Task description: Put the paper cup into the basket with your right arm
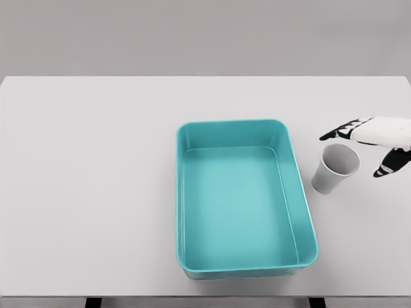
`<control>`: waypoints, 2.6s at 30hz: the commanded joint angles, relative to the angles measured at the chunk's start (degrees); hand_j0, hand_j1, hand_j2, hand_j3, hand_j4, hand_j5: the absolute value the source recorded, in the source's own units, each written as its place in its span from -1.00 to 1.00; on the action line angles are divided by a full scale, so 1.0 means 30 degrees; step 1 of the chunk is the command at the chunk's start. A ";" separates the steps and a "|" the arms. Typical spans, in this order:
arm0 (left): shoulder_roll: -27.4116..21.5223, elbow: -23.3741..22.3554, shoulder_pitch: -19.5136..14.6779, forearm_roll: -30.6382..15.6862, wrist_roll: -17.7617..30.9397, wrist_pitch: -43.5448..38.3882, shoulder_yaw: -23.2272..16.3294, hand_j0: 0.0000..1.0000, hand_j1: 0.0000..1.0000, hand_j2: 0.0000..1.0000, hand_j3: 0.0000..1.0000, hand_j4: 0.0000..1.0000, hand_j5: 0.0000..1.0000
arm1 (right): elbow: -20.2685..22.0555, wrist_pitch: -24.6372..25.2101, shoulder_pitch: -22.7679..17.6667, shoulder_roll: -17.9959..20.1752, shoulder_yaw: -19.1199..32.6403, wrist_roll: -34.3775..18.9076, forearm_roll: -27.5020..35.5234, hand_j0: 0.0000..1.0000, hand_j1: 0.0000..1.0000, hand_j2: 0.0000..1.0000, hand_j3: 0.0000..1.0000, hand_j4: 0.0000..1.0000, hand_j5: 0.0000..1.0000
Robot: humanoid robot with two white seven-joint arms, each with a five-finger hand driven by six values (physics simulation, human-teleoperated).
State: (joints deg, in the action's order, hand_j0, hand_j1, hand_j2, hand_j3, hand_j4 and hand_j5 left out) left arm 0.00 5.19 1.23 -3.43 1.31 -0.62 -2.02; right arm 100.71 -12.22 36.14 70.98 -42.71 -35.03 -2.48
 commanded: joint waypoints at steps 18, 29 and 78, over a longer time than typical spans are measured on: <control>-0.0001 -0.0001 0.0001 0.0001 0.0002 0.0001 0.0001 1.00 1.00 1.00 1.00 1.00 1.00 | -0.0084 0.3165 -0.0209 -0.0956 -0.0090 0.0009 0.0122 1.00 1.00 1.00 1.00 1.00 1.00; -0.0001 -0.0001 0.0001 0.0001 0.0002 0.0001 0.0001 1.00 1.00 1.00 1.00 1.00 1.00 | -0.0084 0.3809 -0.0327 -0.1307 0.0057 0.0009 0.0884 1.00 1.00 1.00 1.00 1.00 1.00; -0.0001 -0.0001 0.0001 0.0001 0.0002 0.0001 0.0001 1.00 1.00 1.00 1.00 1.00 1.00 | -0.0054 0.3077 -0.0181 -0.1219 0.0145 0.0009 0.1001 0.29 0.29 0.29 0.29 0.29 0.29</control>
State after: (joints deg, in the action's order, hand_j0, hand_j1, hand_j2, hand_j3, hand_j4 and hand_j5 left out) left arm 0.00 5.19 1.23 -3.43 1.31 -0.62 -2.02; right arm 100.55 -2.37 35.60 66.84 -42.37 -35.00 0.36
